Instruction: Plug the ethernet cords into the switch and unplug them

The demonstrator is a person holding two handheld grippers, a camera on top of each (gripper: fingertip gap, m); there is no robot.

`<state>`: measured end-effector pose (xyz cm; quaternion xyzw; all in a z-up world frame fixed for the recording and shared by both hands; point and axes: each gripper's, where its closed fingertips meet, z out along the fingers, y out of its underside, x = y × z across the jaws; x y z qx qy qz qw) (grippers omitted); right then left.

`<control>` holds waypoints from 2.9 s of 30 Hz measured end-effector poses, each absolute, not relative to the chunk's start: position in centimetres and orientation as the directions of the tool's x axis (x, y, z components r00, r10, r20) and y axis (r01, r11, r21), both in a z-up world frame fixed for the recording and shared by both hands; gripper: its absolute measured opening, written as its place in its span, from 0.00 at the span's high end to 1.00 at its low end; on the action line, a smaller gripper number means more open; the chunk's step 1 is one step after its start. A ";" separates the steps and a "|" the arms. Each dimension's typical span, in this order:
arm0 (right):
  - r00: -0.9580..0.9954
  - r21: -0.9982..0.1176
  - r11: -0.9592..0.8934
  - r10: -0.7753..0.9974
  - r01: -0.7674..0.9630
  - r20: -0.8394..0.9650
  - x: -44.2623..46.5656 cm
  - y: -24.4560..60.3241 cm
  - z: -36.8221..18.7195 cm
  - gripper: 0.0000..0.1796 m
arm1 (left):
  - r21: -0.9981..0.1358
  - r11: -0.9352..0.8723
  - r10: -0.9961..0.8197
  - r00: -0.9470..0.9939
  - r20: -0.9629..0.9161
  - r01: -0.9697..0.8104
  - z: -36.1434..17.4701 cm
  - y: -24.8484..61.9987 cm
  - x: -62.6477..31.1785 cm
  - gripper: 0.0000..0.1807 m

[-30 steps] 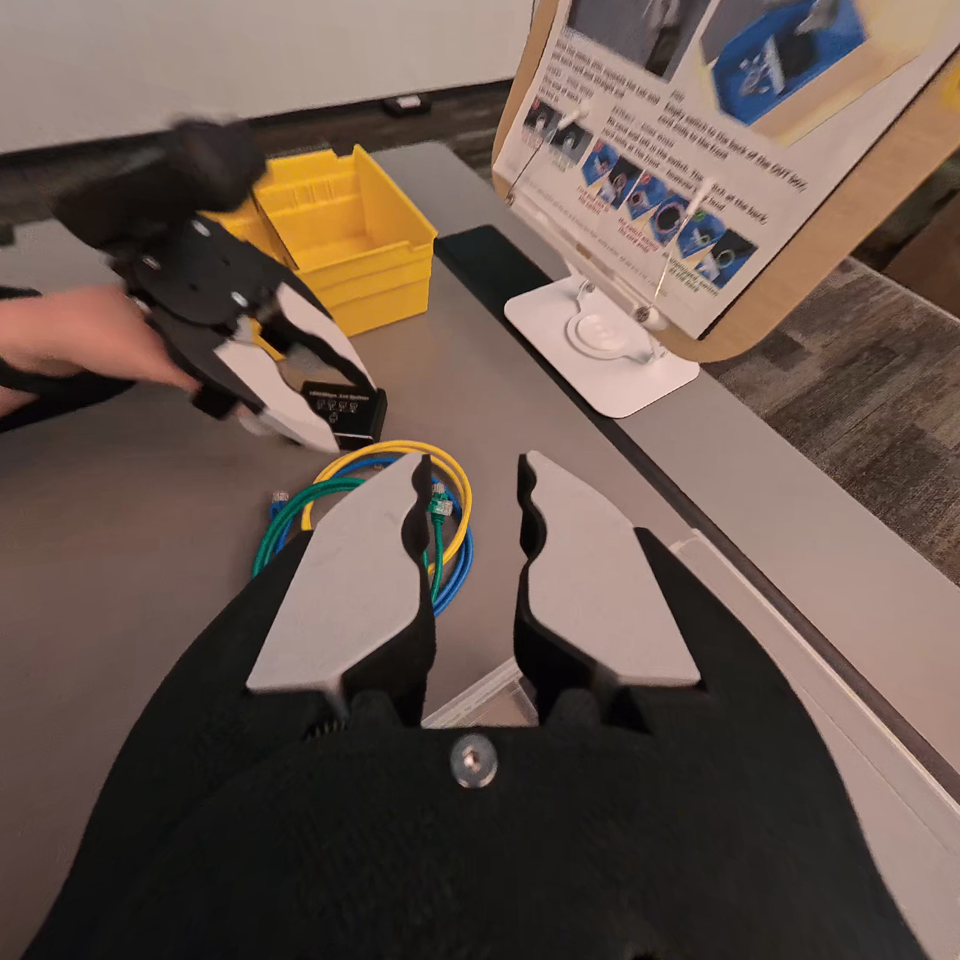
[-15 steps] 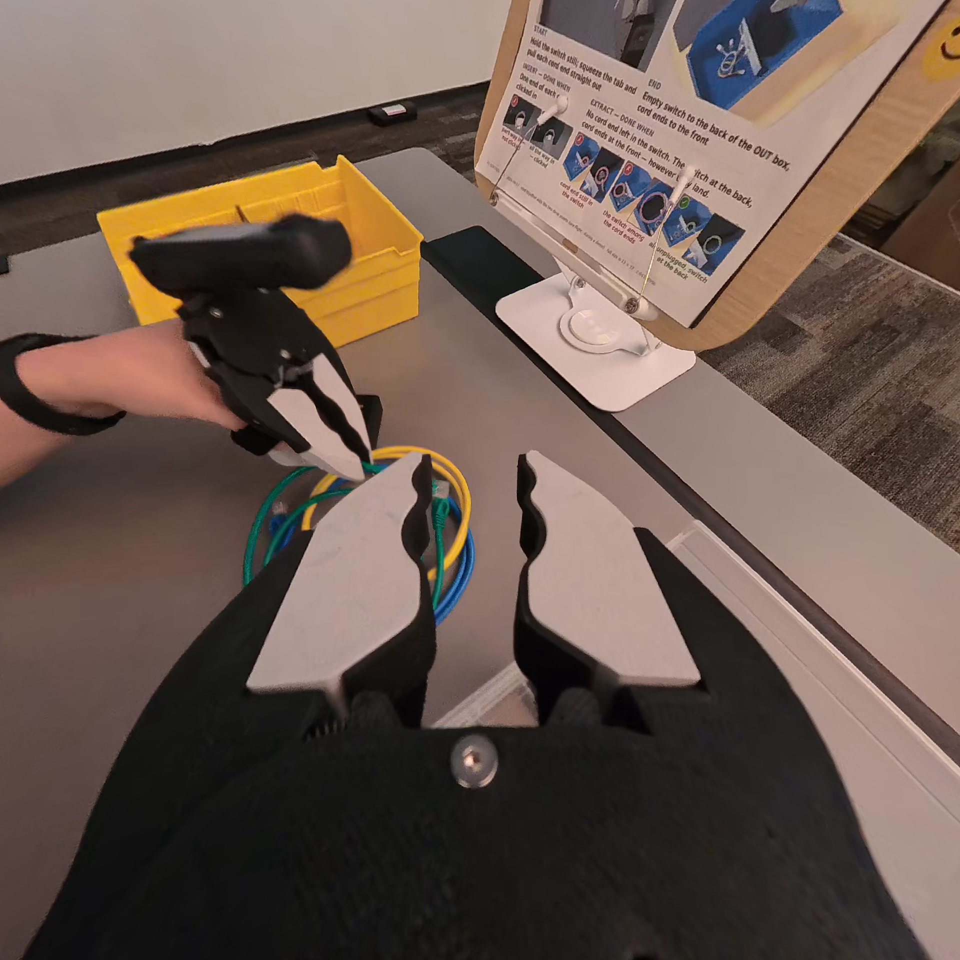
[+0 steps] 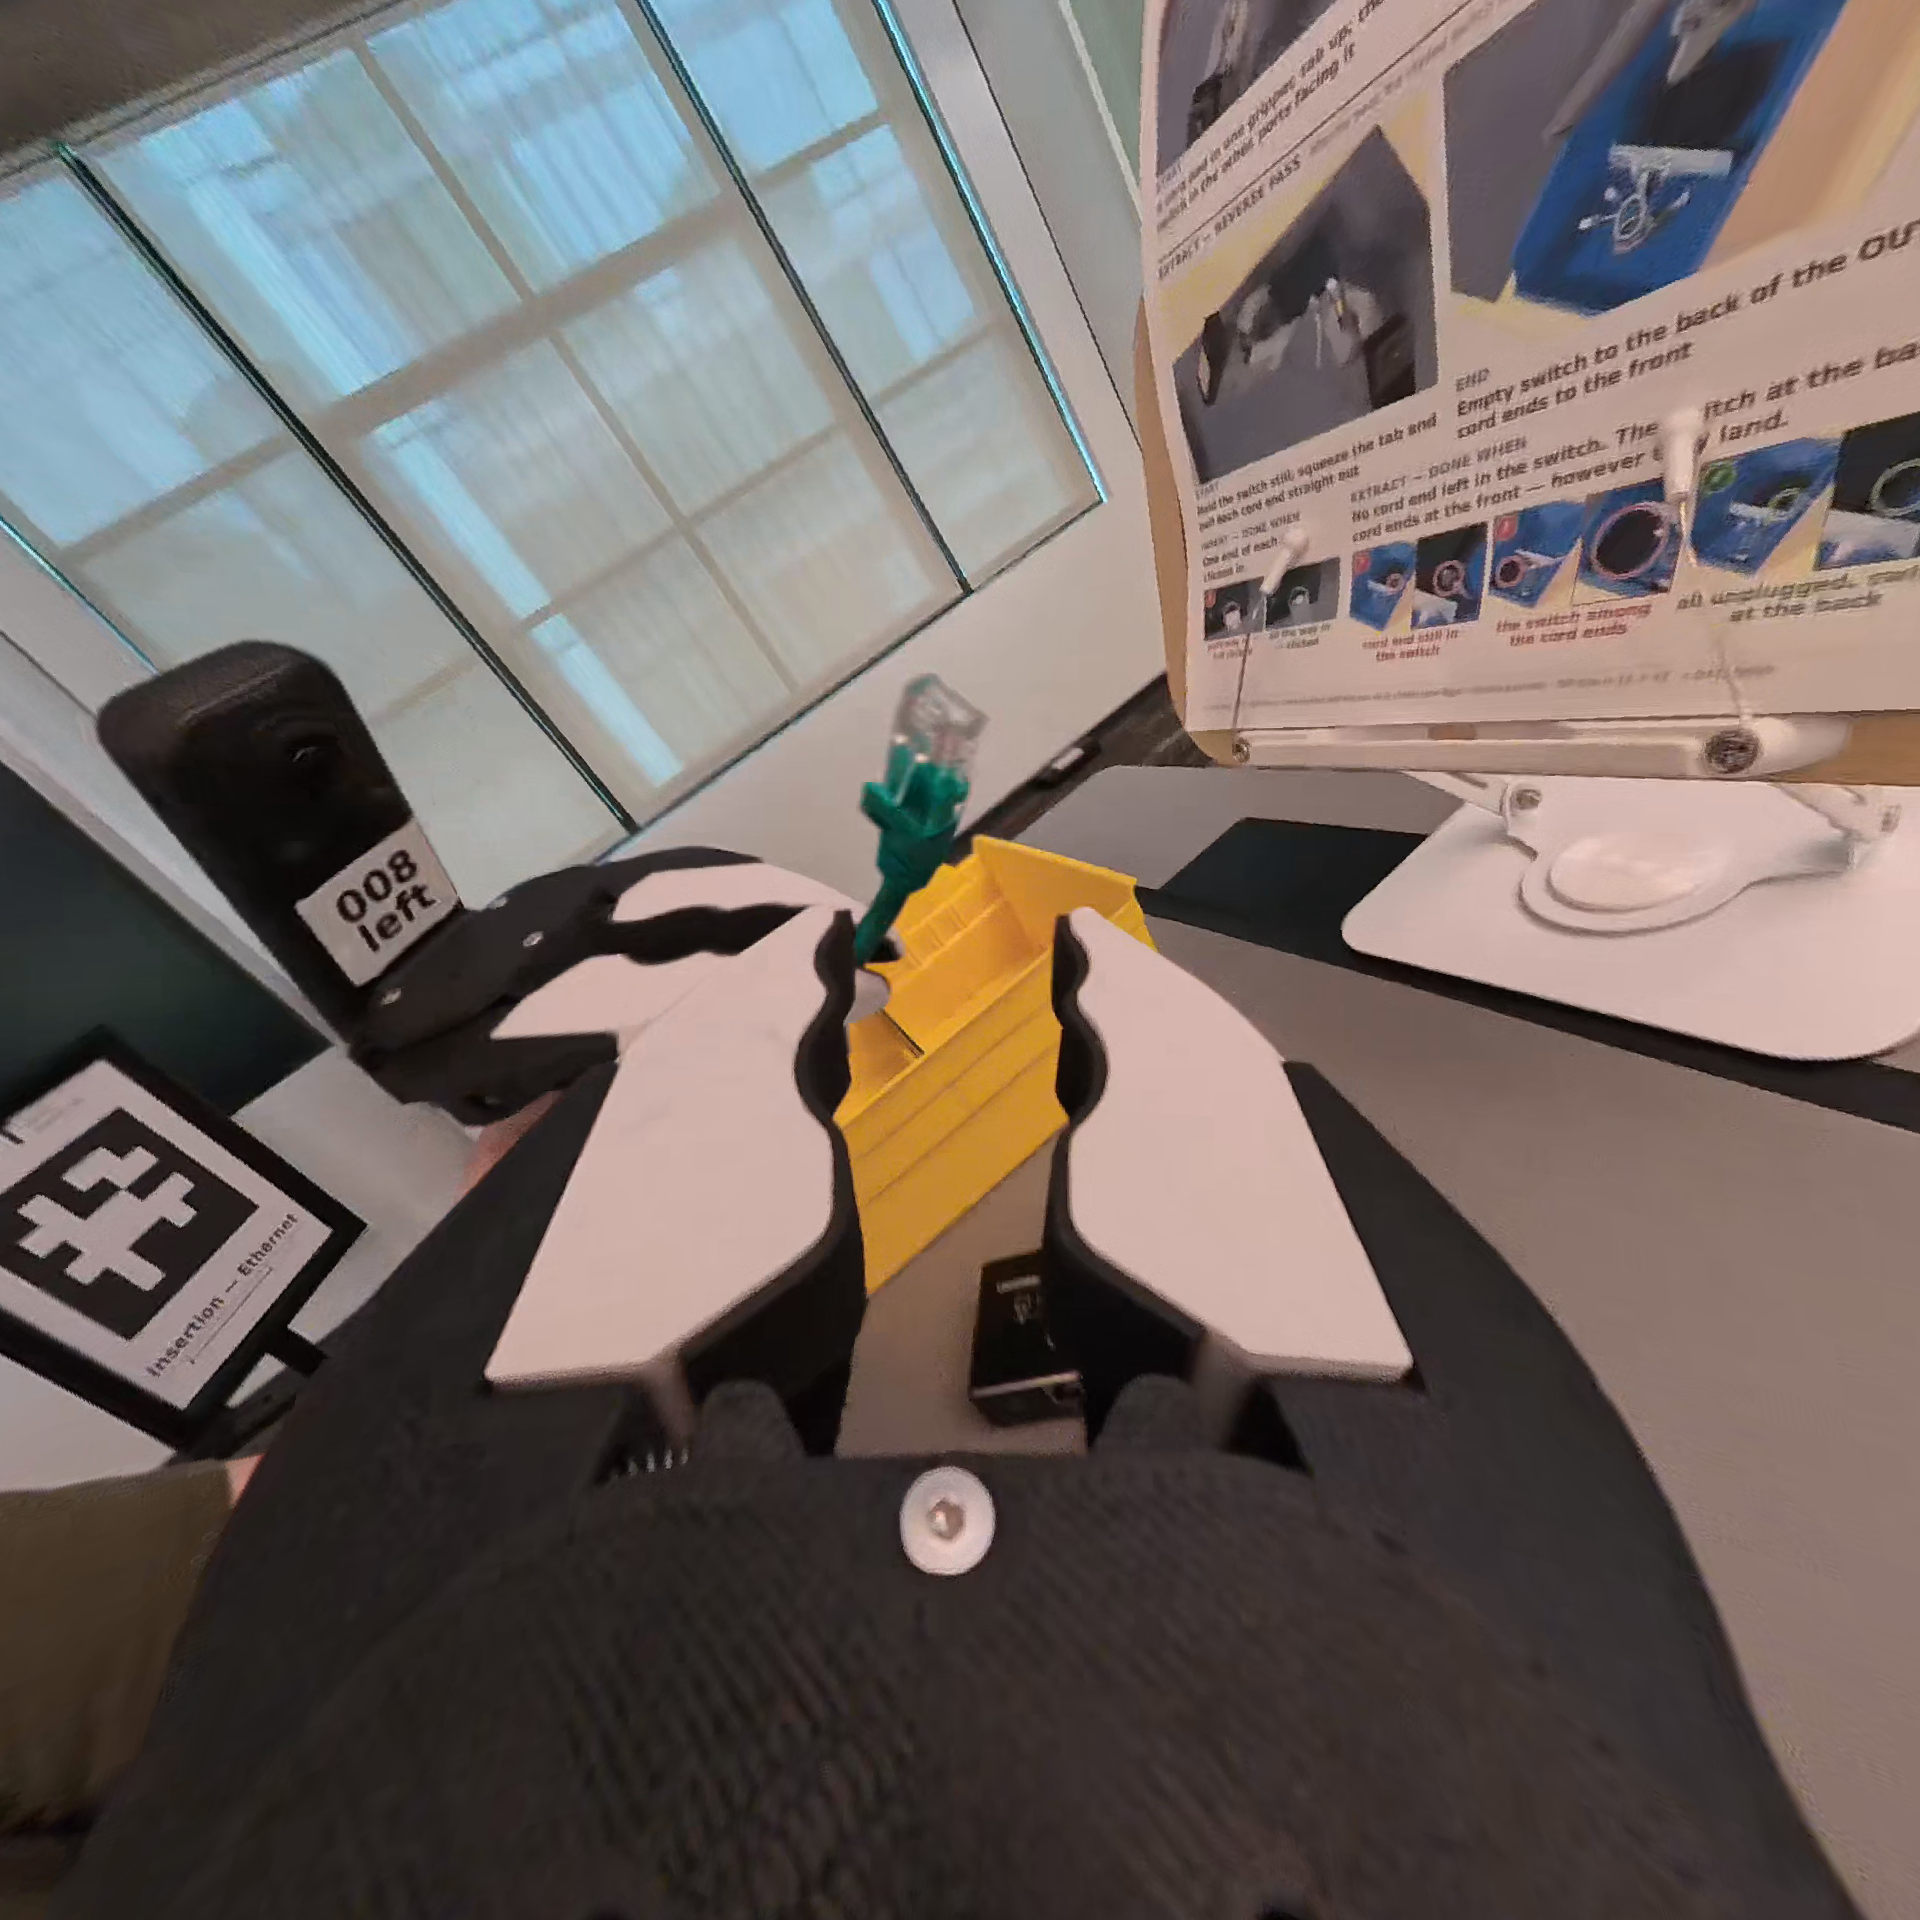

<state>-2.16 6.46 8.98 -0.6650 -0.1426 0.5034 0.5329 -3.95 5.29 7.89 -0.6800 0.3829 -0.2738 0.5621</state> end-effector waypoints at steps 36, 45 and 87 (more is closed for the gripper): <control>-0.051 -0.886 -0.357 0.921 0.296 -0.387 -7.6 -2.7 5.0 0.94 | -0.933 -0.287 -0.908 -0.248 0.337 -0.216 7.7 -1.8 -5.4 0.93; 0.187 -0.986 -0.001 0.982 -0.165 -0.033 -11.5 -5.9 12.6 0.91 | -0.917 -0.399 -0.916 0.042 0.399 0.012 9.2 4.4 -7.0 0.93; 0.299 -0.868 -0.076 0.921 -0.492 -0.249 -6.8 1.1 11.1 0.94 | -0.943 -0.301 -0.950 -0.126 0.284 0.140 11.8 0.9 -6.2 0.93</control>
